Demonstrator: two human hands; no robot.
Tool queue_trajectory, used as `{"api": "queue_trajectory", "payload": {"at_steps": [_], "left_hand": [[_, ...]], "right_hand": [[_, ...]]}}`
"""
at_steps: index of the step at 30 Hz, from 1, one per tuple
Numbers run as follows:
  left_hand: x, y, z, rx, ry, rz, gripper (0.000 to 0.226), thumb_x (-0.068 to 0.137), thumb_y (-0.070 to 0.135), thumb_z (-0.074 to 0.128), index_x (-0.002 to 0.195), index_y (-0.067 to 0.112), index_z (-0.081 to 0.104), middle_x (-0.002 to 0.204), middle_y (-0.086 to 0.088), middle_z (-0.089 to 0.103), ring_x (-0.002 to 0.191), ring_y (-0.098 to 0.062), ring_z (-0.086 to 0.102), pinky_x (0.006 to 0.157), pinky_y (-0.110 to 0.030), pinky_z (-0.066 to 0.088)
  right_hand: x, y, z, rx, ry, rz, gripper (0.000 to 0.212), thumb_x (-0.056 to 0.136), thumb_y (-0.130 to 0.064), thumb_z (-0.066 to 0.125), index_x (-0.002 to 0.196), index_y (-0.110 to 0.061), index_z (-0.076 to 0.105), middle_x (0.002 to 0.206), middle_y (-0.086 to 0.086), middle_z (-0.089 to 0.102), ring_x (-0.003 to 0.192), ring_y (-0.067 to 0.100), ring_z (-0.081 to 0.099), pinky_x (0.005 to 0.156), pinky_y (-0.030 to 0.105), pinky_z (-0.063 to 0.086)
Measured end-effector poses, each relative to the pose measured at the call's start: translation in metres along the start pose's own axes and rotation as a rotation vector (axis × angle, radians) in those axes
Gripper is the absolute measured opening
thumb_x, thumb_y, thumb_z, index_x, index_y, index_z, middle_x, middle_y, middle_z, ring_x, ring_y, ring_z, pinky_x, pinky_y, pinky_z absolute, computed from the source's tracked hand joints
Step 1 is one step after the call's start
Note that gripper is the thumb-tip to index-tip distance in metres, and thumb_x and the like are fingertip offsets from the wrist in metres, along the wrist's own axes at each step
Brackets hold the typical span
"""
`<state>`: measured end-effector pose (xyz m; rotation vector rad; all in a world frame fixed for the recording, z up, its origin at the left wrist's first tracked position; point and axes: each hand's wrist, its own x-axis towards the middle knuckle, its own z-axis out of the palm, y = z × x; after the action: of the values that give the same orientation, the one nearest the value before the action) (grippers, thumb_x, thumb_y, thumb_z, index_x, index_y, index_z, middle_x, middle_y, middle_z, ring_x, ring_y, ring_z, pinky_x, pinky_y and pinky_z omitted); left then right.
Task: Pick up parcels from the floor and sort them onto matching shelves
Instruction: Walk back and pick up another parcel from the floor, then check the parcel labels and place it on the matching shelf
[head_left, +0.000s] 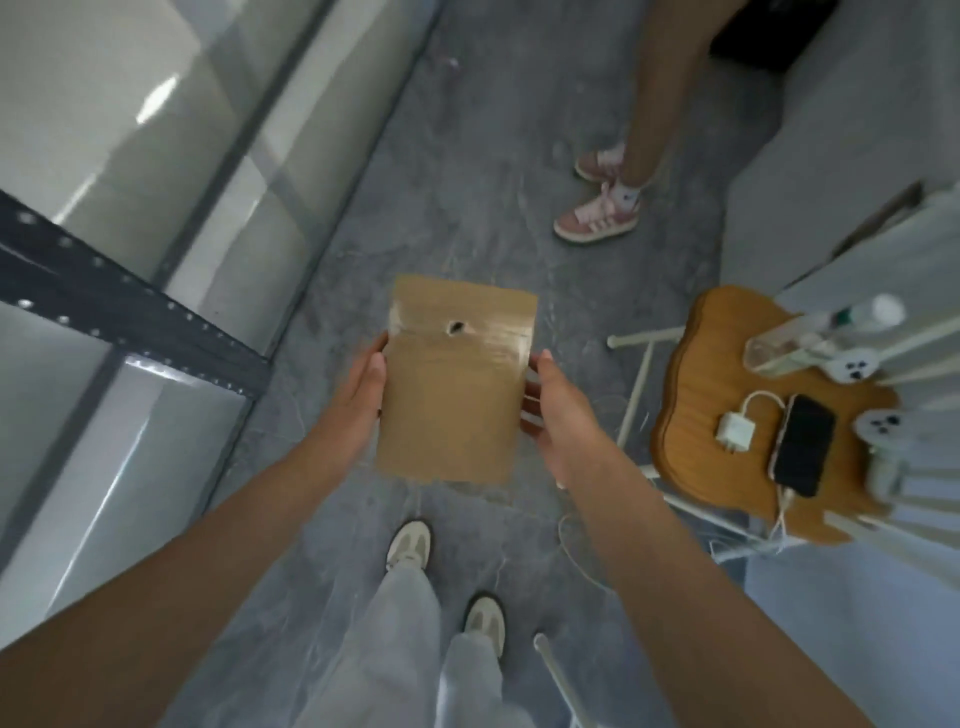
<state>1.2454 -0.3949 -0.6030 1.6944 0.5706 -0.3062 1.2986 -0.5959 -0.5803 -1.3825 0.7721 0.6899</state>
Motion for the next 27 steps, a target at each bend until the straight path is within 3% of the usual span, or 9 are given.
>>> {"api": "queue_trajectory", "payload": {"at_steps": [3, 8, 10, 12, 14, 17, 20, 23, 27], "left_hand": [[-0.057, 0.039, -0.02, -0.072, 0.071, 0.086, 0.061, 0.096, 0.073, 0.03, 0.153, 0.051, 0.037, 0.158, 0.016, 0.045, 0.141, -0.009, 0.046, 0.116, -0.037, 0.04], [-0.147, 0.069, -0.05, -0.22, 0.232, 0.125, 0.061, 0.086, 0.081, 0.037, 0.143, 0.06, 0.046, 0.151, 0.009, 0.055, 0.138, -0.018, 0.054, 0.115, -0.052, 0.044], [-0.179, 0.08, -0.064, -0.302, 0.306, 0.09, 0.058, 0.095, 0.071, 0.035, 0.147, 0.048, 0.047, 0.145, 0.003, 0.059, 0.133, -0.023, 0.058, 0.109, -0.047, 0.049], [-0.209, 0.093, -0.081, -0.389, 0.397, 0.065, 0.039, 0.106, 0.055, 0.032, 0.14, 0.045, 0.048, 0.135, 0.002, 0.062, 0.129, -0.026, 0.06, 0.101, -0.042, 0.05], [-0.24, 0.103, -0.103, -0.454, 0.472, 0.087, 0.035, 0.109, 0.05, 0.03, 0.139, 0.044, 0.048, 0.129, 0.002, 0.064, 0.125, -0.026, 0.061, 0.096, -0.039, 0.05], [-0.291, 0.108, -0.139, -0.508, 0.587, 0.125, 0.048, 0.109, 0.051, 0.028, 0.153, 0.037, 0.043, 0.137, -0.001, 0.061, 0.119, -0.022, 0.061, 0.098, -0.038, 0.049], [-0.346, 0.095, -0.176, -0.505, 0.684, 0.174, 0.049, 0.109, 0.052, 0.025, 0.155, 0.042, 0.037, 0.144, 0.0, 0.057, 0.126, -0.021, 0.058, 0.107, -0.045, 0.048], [-0.408, 0.067, -0.21, -0.552, 0.784, 0.195, 0.044, 0.11, 0.049, 0.028, 0.153, 0.045, 0.039, 0.141, 0.004, 0.062, 0.125, -0.019, 0.061, 0.105, -0.044, 0.051], [-0.499, 0.026, -0.239, -0.646, 0.952, 0.218, 0.037, 0.111, 0.043, 0.035, 0.145, 0.047, 0.047, 0.131, 0.006, 0.069, 0.12, -0.017, 0.066, 0.096, -0.037, 0.055]], "right_hand": [[-0.058, -0.025, 0.008, -0.059, -0.047, -0.041, 0.04, 0.109, -0.044, 0.033, 0.126, -0.023, 0.062, 0.11, 0.005, 0.066, 0.107, 0.025, 0.063, 0.099, 0.041, 0.051], [-0.149, -0.054, 0.029, -0.215, -0.165, -0.128, 0.034, 0.109, -0.04, 0.035, 0.123, -0.024, 0.062, 0.096, 0.002, 0.065, 0.09, 0.02, 0.064, 0.085, 0.034, 0.052], [-0.183, -0.064, 0.046, -0.318, -0.214, -0.221, 0.034, 0.109, -0.038, 0.035, 0.125, -0.022, 0.06, 0.101, 0.004, 0.065, 0.082, 0.015, 0.062, 0.072, 0.028, 0.051], [-0.214, -0.07, 0.07, -0.413, -0.282, -0.322, 0.034, 0.108, -0.038, 0.037, 0.122, -0.019, 0.061, 0.103, 0.006, 0.066, 0.081, 0.014, 0.062, 0.067, 0.026, 0.049], [-0.244, -0.071, 0.098, -0.505, -0.352, -0.431, 0.032, 0.108, -0.039, 0.038, 0.117, -0.017, 0.061, 0.105, 0.009, 0.068, 0.087, 0.018, 0.063, 0.072, 0.028, 0.048], [-0.29, -0.061, 0.142, -0.57, -0.449, -0.548, 0.034, 0.107, -0.038, 0.039, 0.115, -0.015, 0.063, 0.109, 0.012, 0.068, 0.097, 0.021, 0.061, 0.075, 0.032, 0.048], [-0.336, -0.036, 0.182, -0.628, -0.556, -0.613, 0.032, 0.107, -0.042, 0.038, 0.119, -0.023, 0.061, 0.115, 0.004, 0.069, 0.103, 0.018, 0.063, 0.078, 0.029, 0.05], [-0.382, 0.001, 0.22, -0.692, -0.684, -0.66, 0.036, 0.107, -0.047, 0.033, 0.121, -0.028, 0.061, 0.117, -0.004, 0.066, 0.104, 0.009, 0.061, 0.079, 0.024, 0.048], [-0.449, 0.071, 0.266, -0.819, -0.818, -0.704, 0.062, 0.099, -0.067, 0.031, 0.142, -0.027, 0.052, 0.138, -0.007, 0.054, 0.12, 0.011, 0.052, 0.105, 0.032, 0.041]]}}
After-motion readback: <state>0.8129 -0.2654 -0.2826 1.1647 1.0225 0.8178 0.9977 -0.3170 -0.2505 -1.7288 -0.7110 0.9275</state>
